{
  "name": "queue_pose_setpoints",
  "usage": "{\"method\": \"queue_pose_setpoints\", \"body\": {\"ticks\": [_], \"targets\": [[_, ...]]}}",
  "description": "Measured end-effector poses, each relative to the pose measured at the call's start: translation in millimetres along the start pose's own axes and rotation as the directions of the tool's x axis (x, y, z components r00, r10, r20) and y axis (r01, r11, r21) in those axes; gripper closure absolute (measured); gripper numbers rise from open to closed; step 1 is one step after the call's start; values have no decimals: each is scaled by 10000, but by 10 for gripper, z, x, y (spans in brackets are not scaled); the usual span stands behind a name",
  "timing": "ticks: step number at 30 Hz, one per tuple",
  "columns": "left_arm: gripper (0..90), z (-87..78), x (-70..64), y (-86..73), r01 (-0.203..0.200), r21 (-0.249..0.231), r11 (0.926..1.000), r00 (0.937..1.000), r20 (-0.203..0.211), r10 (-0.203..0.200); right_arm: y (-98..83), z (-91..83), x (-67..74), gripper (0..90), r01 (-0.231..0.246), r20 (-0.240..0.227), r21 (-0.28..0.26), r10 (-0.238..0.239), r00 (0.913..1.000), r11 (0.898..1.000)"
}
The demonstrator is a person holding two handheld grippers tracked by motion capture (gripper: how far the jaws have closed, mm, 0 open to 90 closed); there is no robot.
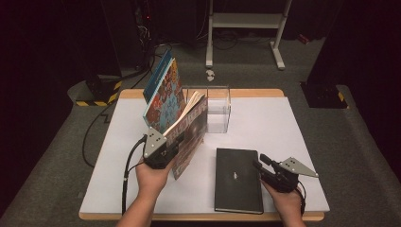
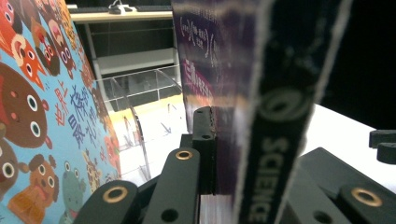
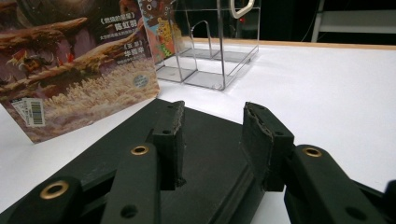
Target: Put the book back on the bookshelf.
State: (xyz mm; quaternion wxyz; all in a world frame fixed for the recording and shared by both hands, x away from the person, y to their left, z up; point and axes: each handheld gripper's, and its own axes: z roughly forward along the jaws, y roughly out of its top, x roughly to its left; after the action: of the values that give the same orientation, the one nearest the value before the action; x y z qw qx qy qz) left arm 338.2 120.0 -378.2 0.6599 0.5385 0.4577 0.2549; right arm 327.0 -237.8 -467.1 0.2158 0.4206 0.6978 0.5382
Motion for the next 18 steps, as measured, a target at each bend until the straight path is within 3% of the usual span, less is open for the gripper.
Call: {"method": "queue_pose_setpoints", "body": {"ticks": [3, 9, 18], "targets": [[835, 11, -10, 4, -60, -26, 10000, 10000, -13, 60, -1, 0, 3, 587, -12, -18, -9, 12, 10000, 10000], [839, 76, 53, 89, 563, -234, 9981, 9982, -192, -567, 3, -12, -14, 588, -147, -63, -73, 146, 9999, 9999], [840, 213, 58, 214, 416, -556, 9976, 9968, -664, -452, 8, -23, -25, 588, -171, -84, -117, 170, 9998, 9998]]}}
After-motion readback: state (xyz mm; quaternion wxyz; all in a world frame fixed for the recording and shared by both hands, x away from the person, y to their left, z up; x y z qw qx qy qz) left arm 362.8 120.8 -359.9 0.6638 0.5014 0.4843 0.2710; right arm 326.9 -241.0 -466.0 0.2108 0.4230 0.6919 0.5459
